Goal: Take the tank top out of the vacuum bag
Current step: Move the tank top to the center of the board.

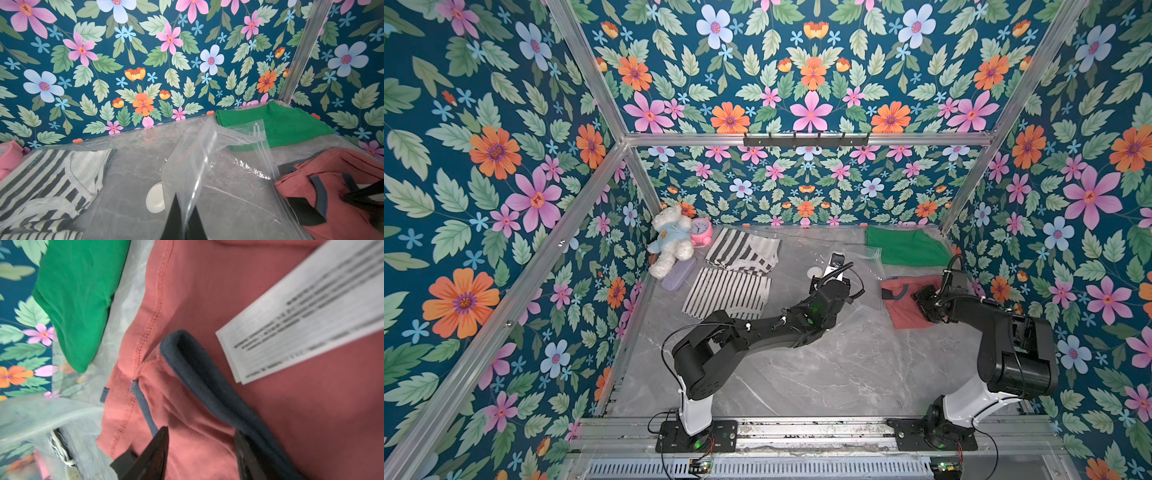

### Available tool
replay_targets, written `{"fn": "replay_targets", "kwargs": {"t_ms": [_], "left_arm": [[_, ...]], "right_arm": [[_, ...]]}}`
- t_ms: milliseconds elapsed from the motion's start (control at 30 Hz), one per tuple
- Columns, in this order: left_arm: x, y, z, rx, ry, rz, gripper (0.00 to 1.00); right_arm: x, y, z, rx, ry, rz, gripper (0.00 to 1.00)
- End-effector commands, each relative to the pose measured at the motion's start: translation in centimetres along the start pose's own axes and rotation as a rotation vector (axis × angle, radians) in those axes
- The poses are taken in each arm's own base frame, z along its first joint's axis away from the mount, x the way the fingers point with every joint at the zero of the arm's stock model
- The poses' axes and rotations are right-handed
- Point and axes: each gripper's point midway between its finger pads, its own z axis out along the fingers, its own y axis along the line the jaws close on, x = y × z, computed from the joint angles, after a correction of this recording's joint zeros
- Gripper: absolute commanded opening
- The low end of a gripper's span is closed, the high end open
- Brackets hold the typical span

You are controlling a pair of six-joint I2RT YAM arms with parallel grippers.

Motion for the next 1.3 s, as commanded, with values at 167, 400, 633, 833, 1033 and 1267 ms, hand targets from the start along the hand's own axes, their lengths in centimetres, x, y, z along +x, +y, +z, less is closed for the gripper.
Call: {"fn": "replay_targets", "kwargs": {"t_ms": [167, 400, 633, 833, 1033, 1267], "left_arm": [[-3.3, 2.4, -0.8, -0.111, -0.088, -0.020, 0.03], [-4.7, 3.3, -1.2, -0.146, -0.123, -0.032, 0.03], [-4.2, 2.4, -1.3, -0.097, -0.107, -0.040, 0.03], [-3.3, 2.1, -1.8, -0.075, -0.091, -0.030, 0.03], [-3.0, 2.4, -2.5, -0.070, -0.091, -0.029, 0.03], [-2.6, 2.2, -2.9, -0.055, -0.084, -0.021, 0.03]], "right_arm": [[0.4, -3.3, -0.2, 0.111, -0.003, 0.100, 0.54], [-0.3, -3.8, -0.8, 0.107, -0.032, 0.106, 0.53], [0.7, -3.0, 1.2, 0.074, 0.063, 0.073, 0.52], [1.4, -1.5, 2.2, 0.084, 0.106, 0.004, 0.51], [1.6, -0.5, 2.7, 0.080, 0.112, -0.020, 0.51], [1.4, -0.5, 2.9, 0.098, 0.097, -0.006, 0.51]]}}
